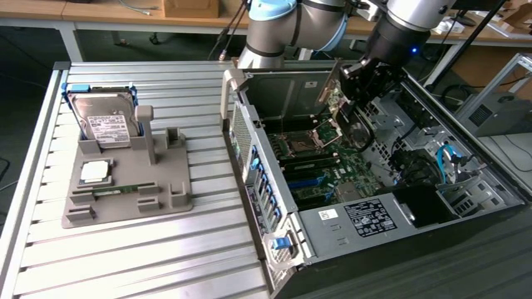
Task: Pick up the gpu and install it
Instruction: 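Insert the gpu into the slot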
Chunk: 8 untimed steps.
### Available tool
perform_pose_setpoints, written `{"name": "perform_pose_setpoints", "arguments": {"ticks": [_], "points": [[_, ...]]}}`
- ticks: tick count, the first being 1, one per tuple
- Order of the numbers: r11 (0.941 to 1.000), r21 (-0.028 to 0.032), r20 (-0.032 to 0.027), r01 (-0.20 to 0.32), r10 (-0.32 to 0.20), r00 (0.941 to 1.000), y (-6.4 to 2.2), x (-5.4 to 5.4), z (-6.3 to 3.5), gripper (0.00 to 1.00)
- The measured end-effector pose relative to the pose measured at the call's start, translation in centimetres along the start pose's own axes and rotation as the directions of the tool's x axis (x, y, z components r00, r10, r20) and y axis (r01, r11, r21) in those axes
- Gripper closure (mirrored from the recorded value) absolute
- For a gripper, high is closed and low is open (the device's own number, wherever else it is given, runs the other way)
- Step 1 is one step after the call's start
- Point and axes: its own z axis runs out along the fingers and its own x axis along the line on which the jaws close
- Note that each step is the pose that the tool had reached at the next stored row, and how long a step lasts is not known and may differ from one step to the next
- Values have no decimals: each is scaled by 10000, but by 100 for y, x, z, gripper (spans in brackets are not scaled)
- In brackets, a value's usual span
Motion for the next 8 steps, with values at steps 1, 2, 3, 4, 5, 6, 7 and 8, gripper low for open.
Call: {"name": "perform_pose_setpoints", "arguments": {"ticks": [1,2,3,4,5,6,7,8], "points": [[10000,2,-3,62,-62,10000,0,0,0,73],[9999,4,-5,125,-125,9999,0,0,0,73],[9998,6,-8,187,-187,9998,0,0,0,73],[9997,9,-11,248,-248,9997,0,0,0,73],[9995,10,-13,301,-301,9995,0,0,1,73],[9994,12,-16,358,-358,9994,0,0,1,73],[9991,13,-18,416,-416,9991,0,0,1,73],[9989,16,-21,476,-476,9989,0,0,1,73]]}}
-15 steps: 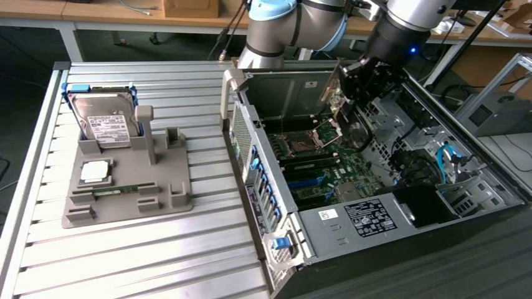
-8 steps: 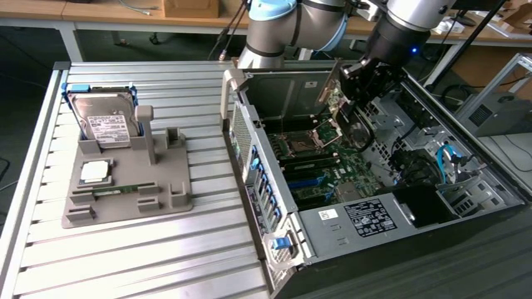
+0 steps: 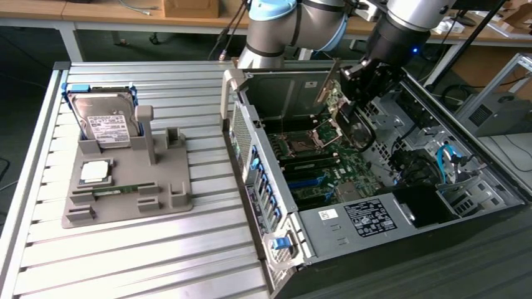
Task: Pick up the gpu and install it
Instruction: 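Insert the gpu into the slot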
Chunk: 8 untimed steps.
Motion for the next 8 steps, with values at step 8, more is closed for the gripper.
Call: {"name": "perform_pose_setpoints", "arguments": {"ticks": [8], "points": [[9985,18,-24,555,-555,9985,0,0,1,73]]}}
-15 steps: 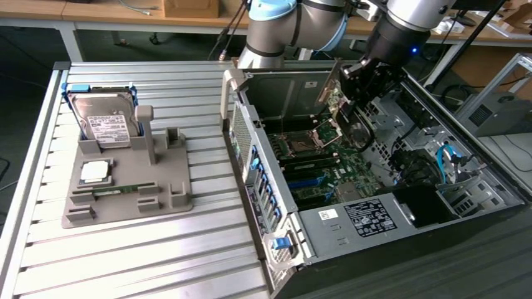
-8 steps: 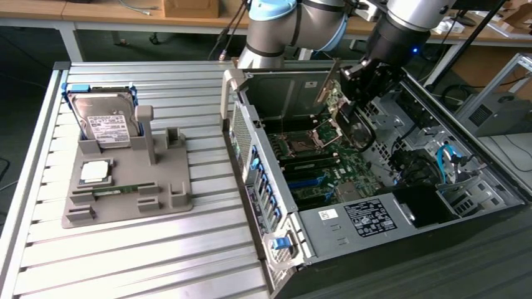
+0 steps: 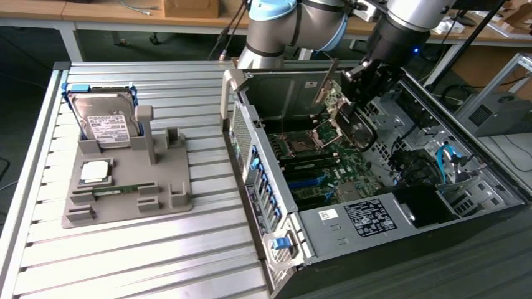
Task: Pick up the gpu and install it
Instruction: 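Insert the gpu into the slot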
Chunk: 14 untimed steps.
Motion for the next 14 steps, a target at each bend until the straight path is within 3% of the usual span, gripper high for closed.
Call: {"name": "perform_pose_setpoints", "arguments": {"ticks": [14], "points": [[9972,24,-33,751,-751,9972,0,0,2,73]]}}
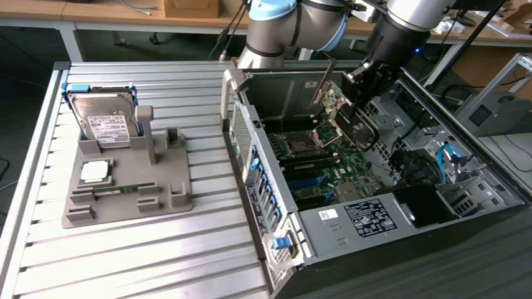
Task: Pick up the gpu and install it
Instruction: 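Insert the gpu into the slot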
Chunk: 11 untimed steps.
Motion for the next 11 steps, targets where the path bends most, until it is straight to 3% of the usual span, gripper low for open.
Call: {"name": "perform_pose_setpoints", "arguments": {"ticks": [11], "points": [[9979,21,-29,653,-653,9979,0,0,1,73]]}}
